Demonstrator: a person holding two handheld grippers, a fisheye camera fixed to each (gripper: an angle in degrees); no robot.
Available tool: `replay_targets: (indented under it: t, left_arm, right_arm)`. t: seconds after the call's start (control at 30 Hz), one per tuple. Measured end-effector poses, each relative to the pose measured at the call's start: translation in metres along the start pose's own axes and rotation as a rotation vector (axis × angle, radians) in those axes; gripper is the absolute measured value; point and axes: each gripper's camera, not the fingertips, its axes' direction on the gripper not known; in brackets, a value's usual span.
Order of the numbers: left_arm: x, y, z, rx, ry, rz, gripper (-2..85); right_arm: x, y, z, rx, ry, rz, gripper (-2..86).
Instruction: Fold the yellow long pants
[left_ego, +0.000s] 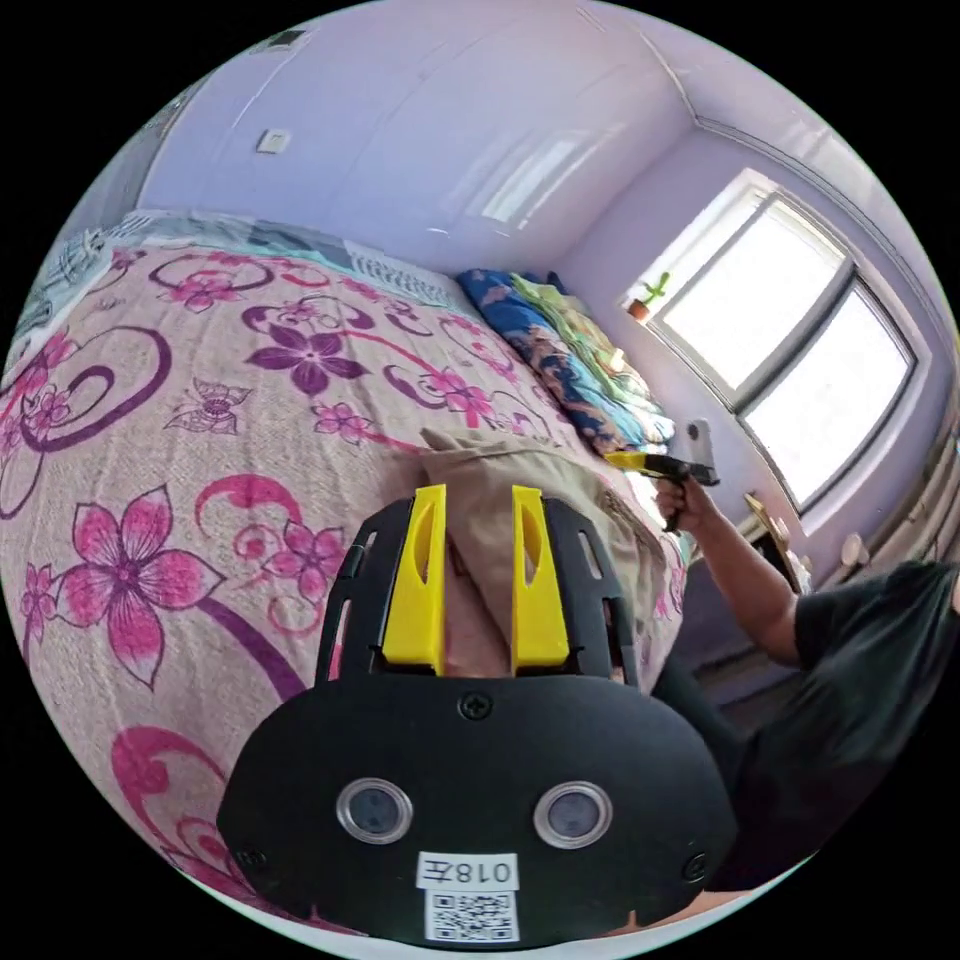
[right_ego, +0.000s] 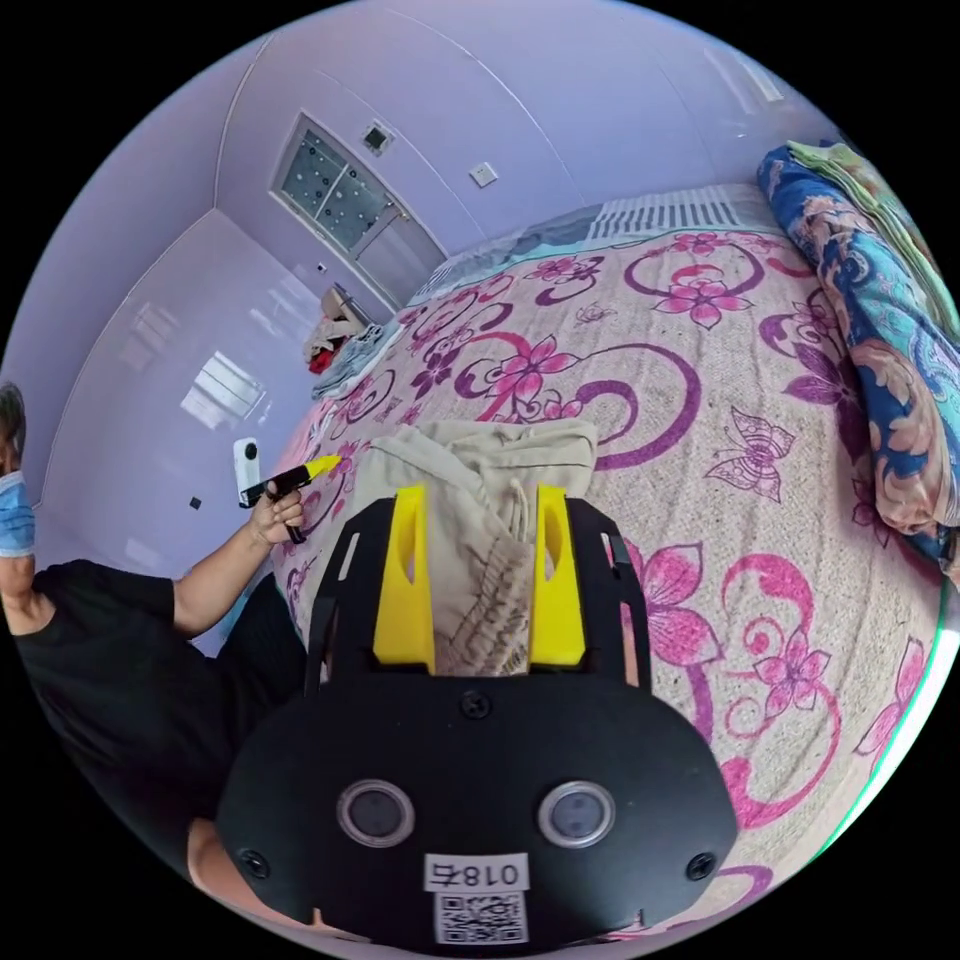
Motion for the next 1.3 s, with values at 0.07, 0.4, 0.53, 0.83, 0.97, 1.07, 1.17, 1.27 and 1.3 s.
replay_targets:
  t: [0.07, 0.4, 0.53, 0.83, 0.97, 1.07, 1.17, 1.27, 1.3]
  left_arm:
    - [-0.024, -0.021, 0.032, -0.097, 0.027, -0.102, 16.8]
    - [-0.046, -0.051, 0.068, -0.140, 0.230, -0.192, 20.0]
    - [-0.031, -0.057, 0.071, -0.108, 0.295, -0.133, 19.4]
    - [-0.005, -0.073, 0.087, -0.024, 0.083, -0.146, 0.7]
    - [0.008, -0.064, 0.064, 0.093, -0.078, -0.127, -0.5]
    - [-0.020, -0.057, 0.088, -0.005, -0.008, -0.280, 0.7]
    - [-0.030, -0.042, 0.062, 0.148, 0.013, -0.357, 4.7]
    - [-0.038, -0.031, 0.044, 0.155, 0.061, -0.363, 9.4]
    - [-0.039, -0.027, 0.049, 0.108, 0.121, -0.357, 11.2]
  right_arm:
    - [0.019, -0.009, 0.008, -0.013, 0.024, 0.043, 17.2]
    - [0.076, -0.018, 0.052, -0.111, -0.185, 0.083, 21.6]
    - [0.084, -0.003, 0.051, -0.089, -0.370, 0.076, 21.0]
    - [0.045, -0.008, 0.073, -0.122, -0.181, -0.007, 5.8]
    - [0.003, 0.001, 0.067, 0.006, -0.034, -0.136, 6.2]
    - [0.015, 0.004, 0.102, -0.112, -0.019, -0.020, 8.9]
    - [0.020, 0.011, 0.098, -0.037, -0.083, 0.059, 11.0]
    - [0.019, 0.021, 0.092, 0.003, -0.087, 0.094, 14.2]
    - [0.021, 0.023, 0.094, -0.002, -0.104, 0.103, 15.0]
